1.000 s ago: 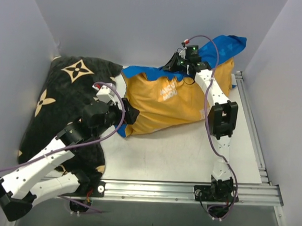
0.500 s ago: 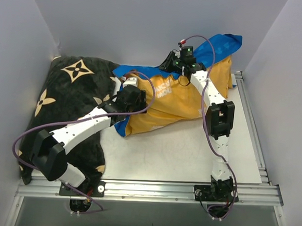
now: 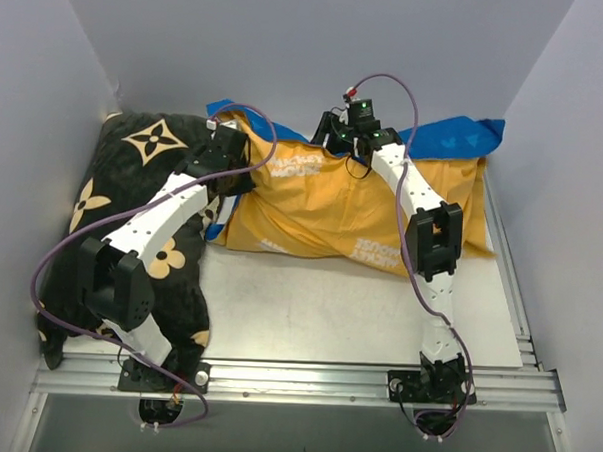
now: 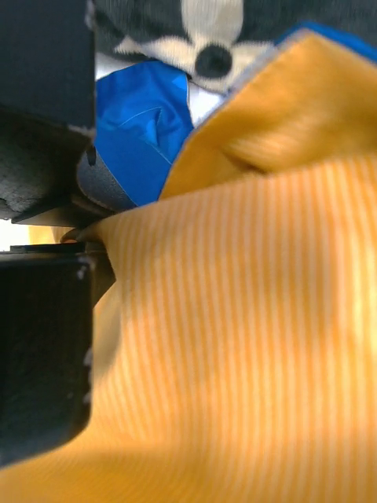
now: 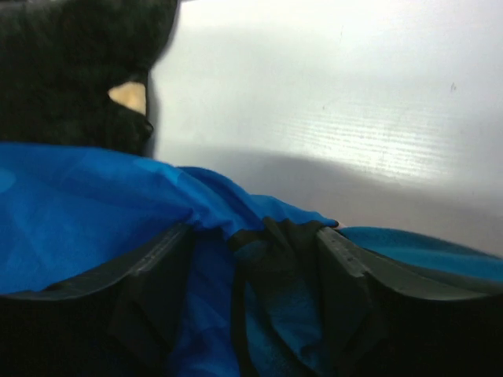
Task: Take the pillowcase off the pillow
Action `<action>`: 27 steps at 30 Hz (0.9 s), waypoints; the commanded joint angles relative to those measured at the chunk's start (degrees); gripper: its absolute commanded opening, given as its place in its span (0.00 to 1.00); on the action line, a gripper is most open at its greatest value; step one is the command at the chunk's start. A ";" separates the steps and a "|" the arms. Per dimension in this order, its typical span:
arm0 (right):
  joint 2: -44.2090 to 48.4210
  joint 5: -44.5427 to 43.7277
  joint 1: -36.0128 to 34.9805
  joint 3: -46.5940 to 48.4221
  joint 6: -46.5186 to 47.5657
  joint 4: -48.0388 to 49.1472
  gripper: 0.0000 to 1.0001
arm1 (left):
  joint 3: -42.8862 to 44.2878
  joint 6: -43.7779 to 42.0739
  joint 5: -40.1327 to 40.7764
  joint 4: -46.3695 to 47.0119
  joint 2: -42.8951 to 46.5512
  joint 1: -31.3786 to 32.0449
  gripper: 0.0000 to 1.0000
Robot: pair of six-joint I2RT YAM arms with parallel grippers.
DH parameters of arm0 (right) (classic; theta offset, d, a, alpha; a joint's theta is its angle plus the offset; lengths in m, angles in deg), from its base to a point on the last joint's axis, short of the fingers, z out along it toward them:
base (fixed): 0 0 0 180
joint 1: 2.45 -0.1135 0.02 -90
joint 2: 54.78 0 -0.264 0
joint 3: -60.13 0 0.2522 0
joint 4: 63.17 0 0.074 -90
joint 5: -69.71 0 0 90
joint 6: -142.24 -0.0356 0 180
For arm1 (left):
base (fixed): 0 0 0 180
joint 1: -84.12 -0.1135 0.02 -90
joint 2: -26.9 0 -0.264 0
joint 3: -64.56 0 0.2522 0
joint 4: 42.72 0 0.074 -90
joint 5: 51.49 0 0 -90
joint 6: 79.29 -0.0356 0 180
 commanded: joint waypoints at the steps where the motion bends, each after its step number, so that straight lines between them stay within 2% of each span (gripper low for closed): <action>1: 3.52 2.09 -1.77 -1.47 4.57 -13.71 0.63 | 8.28 -0.91 2.80 -0.30 -1.58 -5.61 0.02; 6: 10.29 -0.80 -1.42 0.55 5.63 -13.63 0.80 | 12.50 -2.66 3.42 -1.45 -4.40 -6.85 0.00; 11: 16.95 -4.75 1.04 5.13 4.05 -13.20 0.86 | 14.61 -3.89 2.72 -1.80 -7.30 -6.76 0.00; 14: 22.40 -9.49 1.83 4.96 4.31 -12.41 0.90 | 15.40 -4.07 2.36 -1.80 -8.97 -6.67 0.00; 17: 27.85 -13.80 2.97 3.20 4.57 -12.14 0.92 | 16.45 -4.51 1.83 -1.71 -10.29 -6.32 0.04; 18: 29.35 -14.86 3.67 2.07 4.23 -12.05 0.93 | 16.81 -4.77 2.01 -1.71 -10.47 -6.23 0.12; 21: 36.47 -19.08 4.82 -4.69 2.82 -11.97 0.93 | 18.48 -5.74 1.92 -1.80 -11.17 -5.97 0.23; 22: 38.49 -21.79 5.17 -10.63 1.86 -11.97 0.93 | 18.74 -6.52 2.01 -1.80 -11.17 -5.79 0.36; 24: 45.34 -24.09 6.66 -17.07 0.98 -11.88 0.93 | 19.71 -7.49 1.75 -1.63 -10.91 -5.62 0.51; 25: 47.63 -24.62 7.45 -25.20 0.45 -11.62 0.93 | 19.97 -8.72 1.05 -1.62 -10.65 -5.53 0.65; 27: 54.40 -23.93 8.94 -33.84 -1.31 -10.39 0.93 | 21.37 -10.39 1.30 -1.71 -9.24 -4.22 0.75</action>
